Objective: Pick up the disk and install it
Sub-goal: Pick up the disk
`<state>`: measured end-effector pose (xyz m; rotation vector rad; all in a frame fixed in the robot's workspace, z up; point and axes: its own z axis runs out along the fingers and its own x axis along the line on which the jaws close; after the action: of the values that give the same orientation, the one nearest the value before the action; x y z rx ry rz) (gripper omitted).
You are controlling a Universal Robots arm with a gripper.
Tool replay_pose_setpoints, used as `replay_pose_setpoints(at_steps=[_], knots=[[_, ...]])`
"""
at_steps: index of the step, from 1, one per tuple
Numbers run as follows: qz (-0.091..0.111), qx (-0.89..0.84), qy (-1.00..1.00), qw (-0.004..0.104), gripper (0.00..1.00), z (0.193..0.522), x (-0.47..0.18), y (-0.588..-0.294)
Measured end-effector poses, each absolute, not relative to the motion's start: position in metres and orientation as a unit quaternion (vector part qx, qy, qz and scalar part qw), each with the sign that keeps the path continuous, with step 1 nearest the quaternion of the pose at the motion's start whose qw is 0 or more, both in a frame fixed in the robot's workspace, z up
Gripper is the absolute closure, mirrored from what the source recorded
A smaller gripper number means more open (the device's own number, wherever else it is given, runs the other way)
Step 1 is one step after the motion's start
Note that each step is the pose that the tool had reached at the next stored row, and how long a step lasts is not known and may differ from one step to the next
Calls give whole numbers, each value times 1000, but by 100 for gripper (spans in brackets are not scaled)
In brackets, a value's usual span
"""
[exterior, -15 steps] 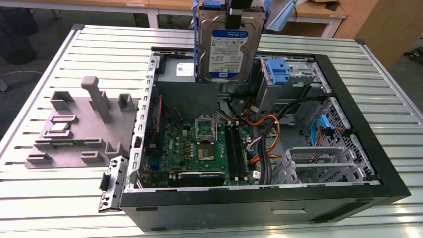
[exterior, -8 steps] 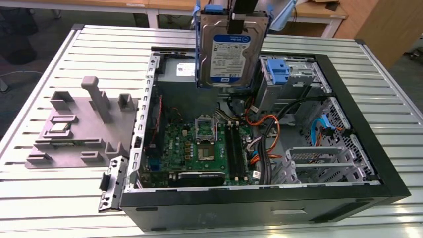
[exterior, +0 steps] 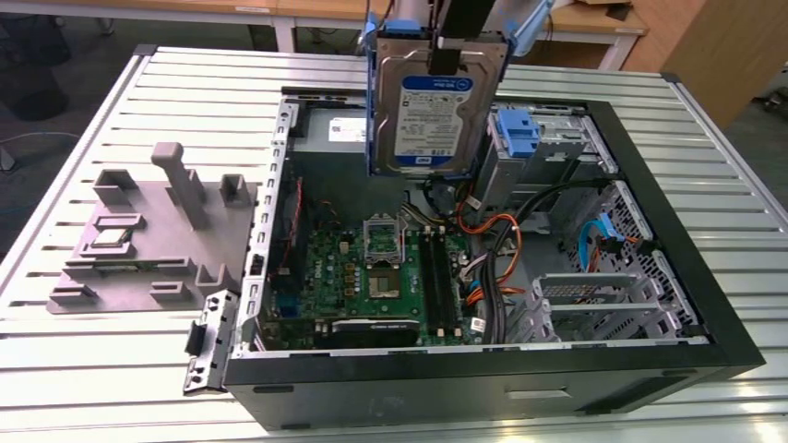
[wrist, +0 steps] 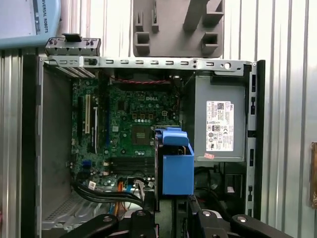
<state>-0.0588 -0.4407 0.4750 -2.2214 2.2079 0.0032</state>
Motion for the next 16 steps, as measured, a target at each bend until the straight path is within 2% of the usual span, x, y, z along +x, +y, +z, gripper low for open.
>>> replay_pose_setpoints(at_steps=[16], knots=[[-1,-709,705,3,65,474,-55,-469]])
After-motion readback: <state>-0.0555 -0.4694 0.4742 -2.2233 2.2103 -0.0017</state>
